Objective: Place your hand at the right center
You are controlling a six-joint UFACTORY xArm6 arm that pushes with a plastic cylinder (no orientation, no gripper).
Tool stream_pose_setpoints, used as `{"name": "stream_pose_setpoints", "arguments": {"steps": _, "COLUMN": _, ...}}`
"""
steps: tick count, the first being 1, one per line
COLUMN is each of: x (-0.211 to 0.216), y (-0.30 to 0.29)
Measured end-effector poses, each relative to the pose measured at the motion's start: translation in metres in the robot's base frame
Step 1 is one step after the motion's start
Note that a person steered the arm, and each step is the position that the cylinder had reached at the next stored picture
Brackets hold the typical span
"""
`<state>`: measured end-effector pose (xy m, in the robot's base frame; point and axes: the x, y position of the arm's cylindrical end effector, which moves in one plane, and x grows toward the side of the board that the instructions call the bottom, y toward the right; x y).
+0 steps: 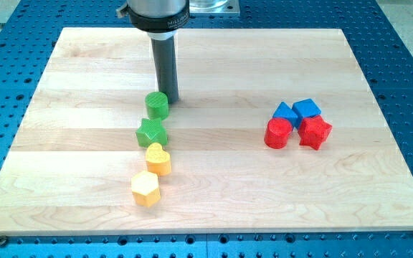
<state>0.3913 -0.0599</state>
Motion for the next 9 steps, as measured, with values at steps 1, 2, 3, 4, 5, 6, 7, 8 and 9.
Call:
{"name": "stream_pose_setpoints", "arguments": {"steps": 1, "x": -0.016, "y": -0.003}}
{"name": "stream_pose_setpoints", "arguments": {"steps": 2, "x": -0.048, "y": 0.003}}
{"name": "stream_pose_setpoints", "arguments": {"steps": 3, "x": -0.055, "y": 0.008}}
{"name": "stream_pose_setpoints", "arguments": {"steps": 4, "x": -0.055, "y": 0.008}}
{"name": "stream_pose_setpoints", "arguments": {"steps": 5, "x": -0.05, "y": 0.008}}
{"name": "stream_pose_setpoints", "arguments": {"steps": 6, "x": -0.051, "y": 0.002}}
{"name": "stream_pose_setpoints", "arguments": {"steps": 7, "x": -0.071, "y": 0.032}}
{"name": "stream_pose_setpoints", "arguments": {"steps": 8, "x": -0.1, "y": 0.149}}
{"name": "stream_pose_setpoints", "arguments": {"steps": 9, "x": -0.059, "y": 0.267}}
